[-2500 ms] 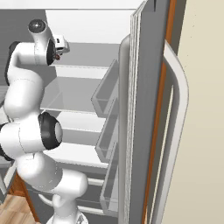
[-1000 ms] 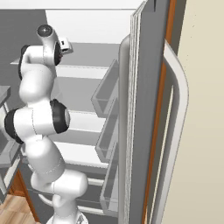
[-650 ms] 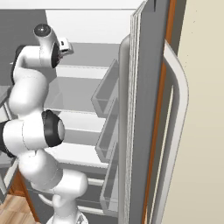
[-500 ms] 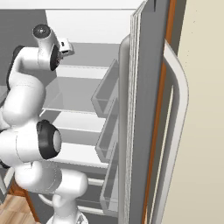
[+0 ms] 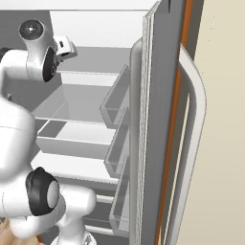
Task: Move the hot dog bun to the plate on the dining table and place the condiment next to that plate. Then navigate to the fridge and take the sausage and place it on the plate as well.
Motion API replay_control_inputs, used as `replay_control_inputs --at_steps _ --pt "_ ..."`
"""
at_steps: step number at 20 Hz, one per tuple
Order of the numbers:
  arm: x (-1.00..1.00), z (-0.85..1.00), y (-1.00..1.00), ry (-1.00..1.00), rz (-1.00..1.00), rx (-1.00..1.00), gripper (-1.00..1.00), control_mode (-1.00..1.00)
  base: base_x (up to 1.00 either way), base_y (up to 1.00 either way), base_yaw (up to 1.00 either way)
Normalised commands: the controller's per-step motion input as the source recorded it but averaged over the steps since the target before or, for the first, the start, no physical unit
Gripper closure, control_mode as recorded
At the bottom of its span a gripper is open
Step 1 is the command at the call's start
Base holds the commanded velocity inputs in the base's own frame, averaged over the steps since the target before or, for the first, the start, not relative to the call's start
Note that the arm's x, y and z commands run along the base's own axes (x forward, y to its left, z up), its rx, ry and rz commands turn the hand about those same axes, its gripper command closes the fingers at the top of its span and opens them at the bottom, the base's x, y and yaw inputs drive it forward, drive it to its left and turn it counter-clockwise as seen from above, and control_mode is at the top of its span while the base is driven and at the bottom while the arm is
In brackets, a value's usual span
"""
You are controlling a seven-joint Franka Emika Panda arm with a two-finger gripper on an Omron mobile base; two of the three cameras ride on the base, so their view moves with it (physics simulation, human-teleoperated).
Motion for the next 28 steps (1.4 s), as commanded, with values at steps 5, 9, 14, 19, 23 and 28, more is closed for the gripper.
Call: replay_control_inputs --at_steps 5,9,14,19,23,28 --pt "-0.96 0.27 -0.45 0.03 0.0 -0.01 1.0 -1.0 0.0 0.0 0.0" --pt "-0.87 0.01 -0.4 0.12 0.0 -0.03 1.0 -1.0 0.0 0.0 0.0" --pt "-0.48 -0.11 -0.07 0.17 0.0 -0.12 1.0 -1.0 0.0 0.0 0.0" --pt "-0.11 -0.06 0.0 0.03 0.0 -0.02 1.0 1.0 -0.73 -0.07 0.0" --pt "0.0 0.0 0.0 0.0 0.0 0.0 1.0 1.0 -1.0 -0.28 0.0" --pt "0.0 0.0 0.0 0.0 0.0 0.0 1.0 1.0 -1.0 -0.31 0.02"
